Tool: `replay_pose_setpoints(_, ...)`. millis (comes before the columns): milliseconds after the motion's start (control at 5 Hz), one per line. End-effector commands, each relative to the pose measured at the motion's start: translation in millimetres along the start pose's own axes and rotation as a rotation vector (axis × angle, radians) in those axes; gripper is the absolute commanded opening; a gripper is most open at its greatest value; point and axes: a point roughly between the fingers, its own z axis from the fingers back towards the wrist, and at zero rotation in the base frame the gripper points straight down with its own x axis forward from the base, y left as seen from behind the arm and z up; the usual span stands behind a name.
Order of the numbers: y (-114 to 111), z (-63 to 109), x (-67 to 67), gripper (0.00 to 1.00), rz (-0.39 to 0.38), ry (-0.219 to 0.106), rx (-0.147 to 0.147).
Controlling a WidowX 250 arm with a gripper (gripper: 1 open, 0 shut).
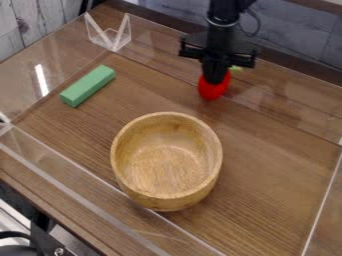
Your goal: Move the red fruit to the left
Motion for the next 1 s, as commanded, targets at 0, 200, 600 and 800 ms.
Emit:
replay_pose_setpoints(0, 11, 29.0, 22.5, 0.00, 0.040, -0.083, -0.020)
replay_pose_setpoints(200, 2, 42.2, 25.3, 0.00, -0.022, -0.084, -0.047)
replay_pose_setpoints(600, 46, 94.1, 26.3, 0.00, 0.048, -0.092, -0.053)
replay_pose_setpoints(800, 79, 94.0, 20.9, 0.00, 0.031, -0.089, -0.055)
